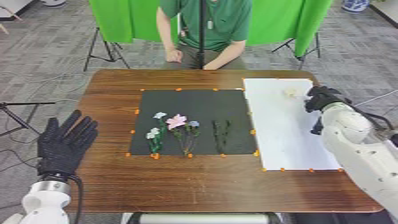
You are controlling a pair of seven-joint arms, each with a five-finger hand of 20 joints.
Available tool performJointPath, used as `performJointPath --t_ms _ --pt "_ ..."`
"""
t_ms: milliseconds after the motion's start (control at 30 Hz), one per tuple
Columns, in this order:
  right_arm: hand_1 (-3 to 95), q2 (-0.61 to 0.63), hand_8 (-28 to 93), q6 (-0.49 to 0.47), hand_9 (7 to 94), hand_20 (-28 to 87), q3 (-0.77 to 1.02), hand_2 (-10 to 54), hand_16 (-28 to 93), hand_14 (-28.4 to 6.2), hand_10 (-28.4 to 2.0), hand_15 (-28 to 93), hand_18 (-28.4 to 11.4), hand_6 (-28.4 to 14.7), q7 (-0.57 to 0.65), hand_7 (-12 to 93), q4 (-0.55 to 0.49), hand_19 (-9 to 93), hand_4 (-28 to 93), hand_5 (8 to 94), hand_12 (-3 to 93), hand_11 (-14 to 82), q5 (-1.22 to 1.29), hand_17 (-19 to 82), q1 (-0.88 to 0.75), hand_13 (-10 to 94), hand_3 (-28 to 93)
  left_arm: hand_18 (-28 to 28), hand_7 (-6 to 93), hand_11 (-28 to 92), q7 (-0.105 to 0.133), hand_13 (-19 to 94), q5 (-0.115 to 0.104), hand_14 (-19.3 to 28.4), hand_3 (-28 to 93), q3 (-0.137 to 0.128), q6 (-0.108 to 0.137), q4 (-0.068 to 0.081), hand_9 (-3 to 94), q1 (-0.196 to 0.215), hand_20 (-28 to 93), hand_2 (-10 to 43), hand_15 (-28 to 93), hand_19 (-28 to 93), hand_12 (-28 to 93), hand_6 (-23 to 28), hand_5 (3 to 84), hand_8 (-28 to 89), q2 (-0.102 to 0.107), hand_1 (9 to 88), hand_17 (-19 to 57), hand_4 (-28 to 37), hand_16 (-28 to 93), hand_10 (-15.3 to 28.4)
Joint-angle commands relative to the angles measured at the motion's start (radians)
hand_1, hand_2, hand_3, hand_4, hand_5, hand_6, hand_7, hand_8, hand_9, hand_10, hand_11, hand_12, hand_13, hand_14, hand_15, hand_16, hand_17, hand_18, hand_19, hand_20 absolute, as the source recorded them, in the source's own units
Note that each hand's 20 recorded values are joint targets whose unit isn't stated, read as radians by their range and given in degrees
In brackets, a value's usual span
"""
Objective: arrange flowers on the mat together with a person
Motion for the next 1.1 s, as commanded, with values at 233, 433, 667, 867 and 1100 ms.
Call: performJointPath --t_ms 233,433,667,867,1100 --pt "65.0 -0.004 -15 0.05 58.9 32 -0.02 -9.5 37 -3.6 -10.7 32 -11.1 3.3 0.009 29 0.039 64 -28 54.8 22.8 23.0 0.033 45 -0.005 61 55 12.4 12.2 22 0.023 25 -0.022 15.9 66 0.004 0.016 0.004 36.7 0.008 10 13.8 30 26 13 8.4 41.0 -9 0.004 24.9 -4.6 -28.3 -5 16.8" --pt "67.0 -0.004 -5 0.165 76.2 39 -0.054 -7.8 45 -1.8 -7.0 34 -11.6 4.5 -0.017 37 0.035 66 -28 65.7 41.6 9.8 -0.001 42 -0.026 68 48 12.6 12.4 22 0.019 25 -0.017 15.9 66 0.001 0.015 0.003 36.7 0.007 10 13.8 31 26 13 8.4 41.1 -9 -0.004 24.8 -4.7 -28.3 -5 16.9" --pt "65.1 0.017 -3 0.332 81.4 41 0.011 -6.7 46 -1.5 -6.8 33 -12.6 4.3 -0.019 37 -0.084 68 -28 71.3 42.8 9.2 -0.083 42 -0.122 70 53 12.7 12.1 22 0.013 25 -0.014 16.0 66 0.003 0.013 0.005 36.7 0.005 10 13.7 31 26 13 8.6 41.2 -9 -0.008 24.7 -4.8 -28.3 -5 17.1" --pt "63.8 0.014 -3 0.526 81.4 41 -0.034 -7.5 47 -1.3 -6.9 32 -13.2 3.2 -0.097 37 -0.245 70 -28 71.8 43.2 9.3 -0.174 42 -0.132 71 58 12.7 12.1 22 0.021 25 -0.016 16.1 66 -0.022 0.02 -0.006 36.7 0.027 10 13.7 31 26 13 8.6 41.1 -9 -0.009 24.7 -4.7 -28.3 -5 17.2" --pt "63.3 -0.048 -3 0.433 81.4 41 -0.2 -7.8 47 -1.4 -7.1 32 -13.3 3.0 -0.181 37 -0.292 70 -28 71.7 43.3 9.5 -0.198 42 -0.004 71 59 12.8 12.2 23 0.035 26 -0.029 16.1 66 -0.016 0.022 -0.006 36.7 0.023 10 13.7 31 26 13 8.7 41.2 -9 -0.001 24.8 -4.7 -28.3 -5 17.3"
